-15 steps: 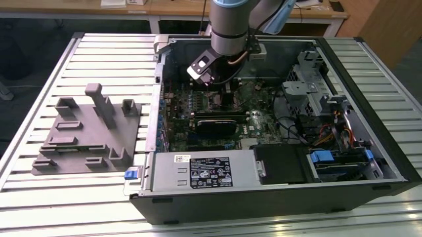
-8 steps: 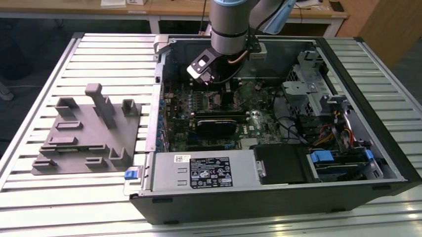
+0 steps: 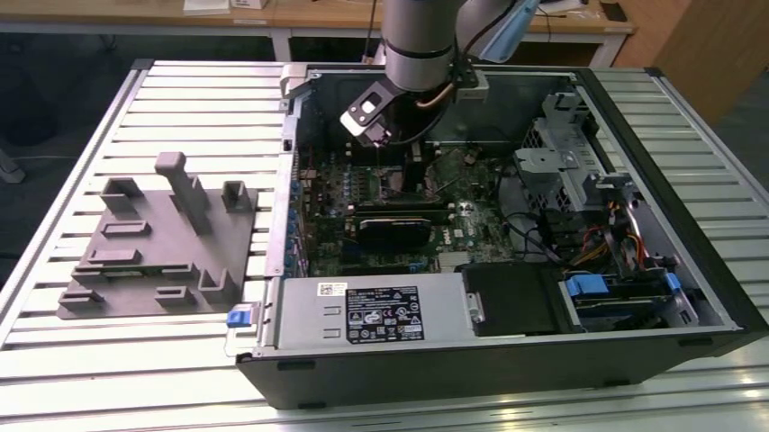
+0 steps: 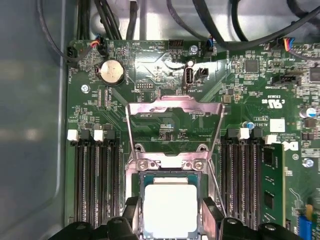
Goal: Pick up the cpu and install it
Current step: 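Place the cpu into insertion slot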
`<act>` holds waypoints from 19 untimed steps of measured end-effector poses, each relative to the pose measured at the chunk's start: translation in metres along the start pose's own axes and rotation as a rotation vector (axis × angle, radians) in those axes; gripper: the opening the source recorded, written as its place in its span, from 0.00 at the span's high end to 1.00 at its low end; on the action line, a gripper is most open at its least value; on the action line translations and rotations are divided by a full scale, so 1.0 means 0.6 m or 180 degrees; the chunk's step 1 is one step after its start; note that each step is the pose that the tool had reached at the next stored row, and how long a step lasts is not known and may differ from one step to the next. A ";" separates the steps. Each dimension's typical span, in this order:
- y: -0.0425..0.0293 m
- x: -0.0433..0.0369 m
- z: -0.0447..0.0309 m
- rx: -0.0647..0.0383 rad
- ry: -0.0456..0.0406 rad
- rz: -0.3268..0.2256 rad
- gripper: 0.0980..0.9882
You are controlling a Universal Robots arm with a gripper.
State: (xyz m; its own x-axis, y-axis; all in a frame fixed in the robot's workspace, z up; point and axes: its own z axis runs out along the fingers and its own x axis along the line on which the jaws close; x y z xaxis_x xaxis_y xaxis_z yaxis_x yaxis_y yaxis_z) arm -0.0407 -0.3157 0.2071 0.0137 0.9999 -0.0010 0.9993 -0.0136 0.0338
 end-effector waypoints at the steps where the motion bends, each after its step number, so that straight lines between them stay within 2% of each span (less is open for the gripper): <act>1: 0.000 0.000 -0.004 0.0000 0.0000 0.0000 0.42; 10: 0.001 0.000 -0.037 0.0000 0.0000 0.0000 0.42; 19: 0.001 0.000 -0.039 0.0000 0.0000 0.0000 0.44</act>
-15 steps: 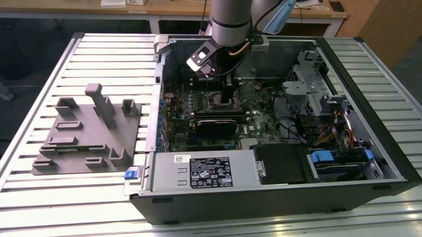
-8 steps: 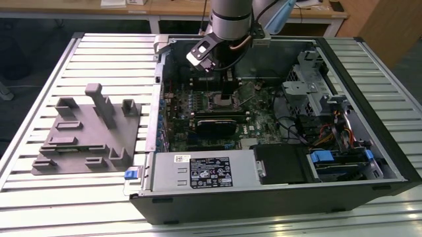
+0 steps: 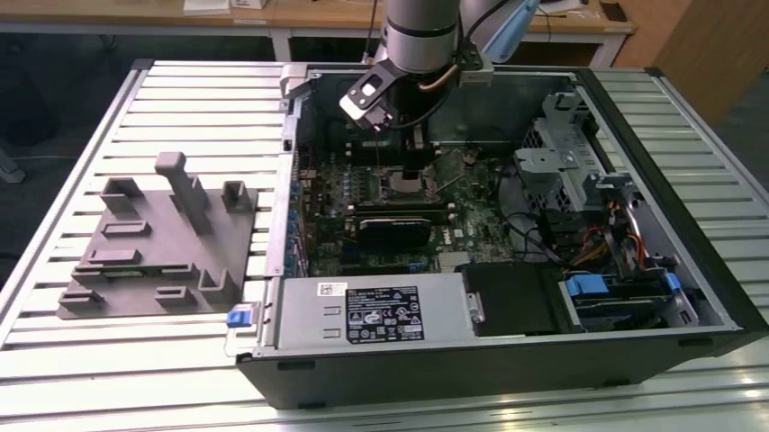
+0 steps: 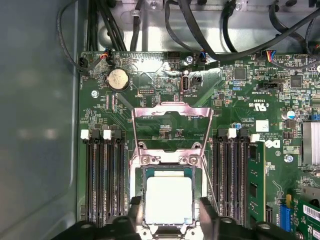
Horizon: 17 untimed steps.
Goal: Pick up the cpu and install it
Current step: 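Place the cpu into insertion slot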
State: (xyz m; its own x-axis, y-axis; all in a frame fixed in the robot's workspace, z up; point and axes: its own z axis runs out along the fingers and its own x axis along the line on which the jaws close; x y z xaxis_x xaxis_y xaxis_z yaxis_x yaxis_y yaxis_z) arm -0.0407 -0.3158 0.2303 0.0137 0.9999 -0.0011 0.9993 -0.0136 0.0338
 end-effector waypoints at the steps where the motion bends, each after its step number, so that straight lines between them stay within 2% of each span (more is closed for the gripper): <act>1: 0.000 0.000 0.000 0.0000 0.0000 0.0000 0.51; 2: 0.000 0.000 0.000 0.0000 0.0000 0.0000 0.57; 3: 0.000 0.000 0.000 0.0000 0.0000 0.0000 0.57; 5: 0.000 0.000 0.000 0.0000 0.0000 0.0000 0.70; 6: 0.000 0.000 0.000 0.0000 0.0000 0.0000 0.70; 10: 0.000 0.000 -0.001 0.0000 0.0000 0.0000 0.97; 17: 0.000 0.000 -0.001 0.0001 -0.0003 0.0000 0.99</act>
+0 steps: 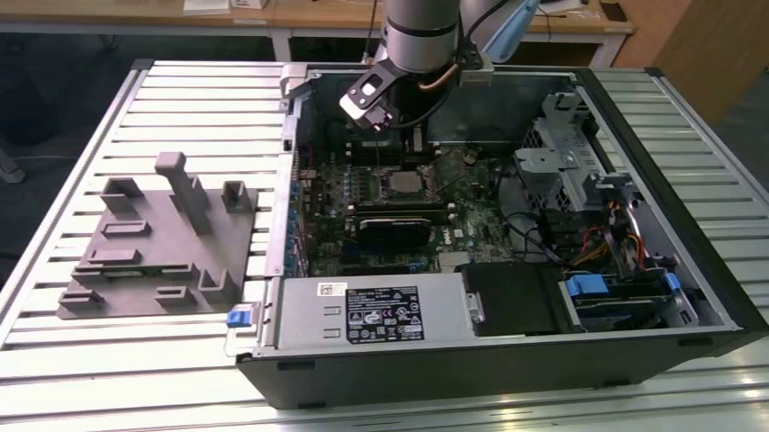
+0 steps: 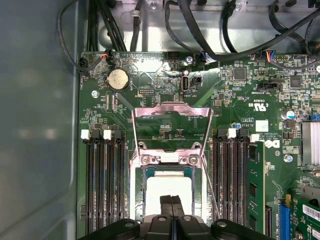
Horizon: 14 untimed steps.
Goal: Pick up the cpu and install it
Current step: 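Place the cpu into insertion slot, then close the cpu cover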
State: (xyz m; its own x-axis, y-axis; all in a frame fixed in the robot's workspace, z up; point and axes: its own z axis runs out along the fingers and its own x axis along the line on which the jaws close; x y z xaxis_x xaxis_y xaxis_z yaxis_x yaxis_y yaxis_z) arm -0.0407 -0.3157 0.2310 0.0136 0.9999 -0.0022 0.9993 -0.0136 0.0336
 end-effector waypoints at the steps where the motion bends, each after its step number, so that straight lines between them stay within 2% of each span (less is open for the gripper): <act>1: 0.000 0.000 -0.001 0.0000 -0.0001 0.0000 0.99; 6: 0.000 0.000 -0.011 -0.0001 0.0000 0.0000 0.99; 14: 0.001 0.000 -0.015 -0.0001 0.0000 0.0000 0.99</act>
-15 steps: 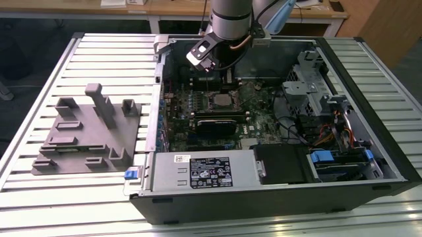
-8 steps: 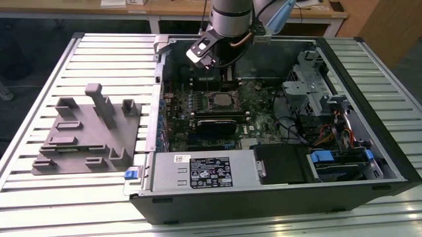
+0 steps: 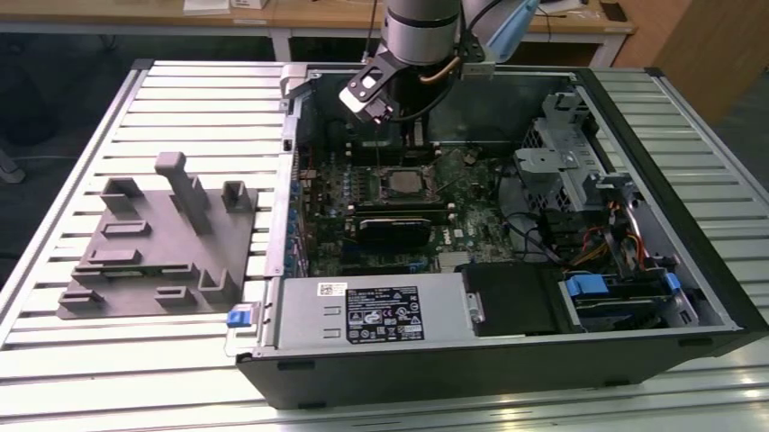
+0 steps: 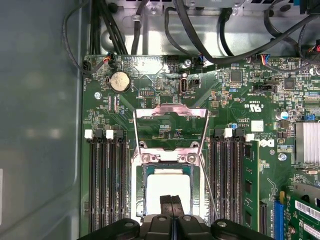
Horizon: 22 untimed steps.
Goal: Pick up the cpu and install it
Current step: 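Close the cpu cover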
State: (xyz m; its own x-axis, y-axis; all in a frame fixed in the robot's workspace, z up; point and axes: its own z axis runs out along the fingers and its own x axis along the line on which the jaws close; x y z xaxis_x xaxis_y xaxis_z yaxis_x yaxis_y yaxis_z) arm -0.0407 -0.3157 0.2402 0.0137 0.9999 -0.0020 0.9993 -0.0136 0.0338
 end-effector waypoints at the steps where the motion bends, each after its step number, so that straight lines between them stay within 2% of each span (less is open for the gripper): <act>1: 0.000 0.000 0.000 0.0000 0.0000 0.0000 0.99; 13: 0.000 0.000 -0.010 0.0000 0.0002 0.0000 0.99; 15: 0.001 0.000 -0.017 0.0000 0.0002 0.0000 0.99; 22: 0.001 0.000 -0.023 0.0000 0.0002 0.0000 0.99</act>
State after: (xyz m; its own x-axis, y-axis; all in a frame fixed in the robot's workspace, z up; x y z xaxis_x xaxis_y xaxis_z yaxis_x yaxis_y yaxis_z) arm -0.0407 -0.3157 0.2540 0.0137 0.9999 -0.0014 0.9993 -0.0136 0.0338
